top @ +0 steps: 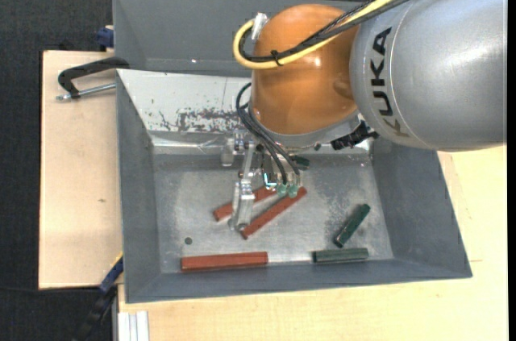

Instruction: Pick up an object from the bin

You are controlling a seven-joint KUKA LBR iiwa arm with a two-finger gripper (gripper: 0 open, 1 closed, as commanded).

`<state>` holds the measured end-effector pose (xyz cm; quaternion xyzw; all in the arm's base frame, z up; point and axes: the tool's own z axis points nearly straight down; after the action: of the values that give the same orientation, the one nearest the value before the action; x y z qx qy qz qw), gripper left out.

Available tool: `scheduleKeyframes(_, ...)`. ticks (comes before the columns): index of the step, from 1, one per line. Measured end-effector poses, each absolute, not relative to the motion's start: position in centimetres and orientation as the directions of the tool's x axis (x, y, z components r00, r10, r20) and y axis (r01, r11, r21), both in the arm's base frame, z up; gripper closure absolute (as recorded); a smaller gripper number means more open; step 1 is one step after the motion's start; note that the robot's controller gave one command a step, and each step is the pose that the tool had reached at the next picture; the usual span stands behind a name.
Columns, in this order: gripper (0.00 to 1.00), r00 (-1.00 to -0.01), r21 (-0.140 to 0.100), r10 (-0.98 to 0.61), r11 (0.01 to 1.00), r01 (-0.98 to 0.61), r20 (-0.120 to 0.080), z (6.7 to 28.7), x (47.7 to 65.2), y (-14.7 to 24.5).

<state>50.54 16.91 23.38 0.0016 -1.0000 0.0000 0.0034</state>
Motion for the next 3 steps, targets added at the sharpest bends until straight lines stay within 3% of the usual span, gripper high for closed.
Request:
scheduleKeyframes(1,0.00,-1.000,0.002,0.000,1.000,0.000,-0.001,23.8,50.7,16.8)
scheduleKeyframes(2,0.00,-0.994,0.001,-0.111,0.994,-0.111,-0.004,18.2,52.3,14.1)
scheduleKeyframes(3,0.00,-0.922,0.001,-0.387,0.922,-0.387,0.000,16.5,52.1,9.6)
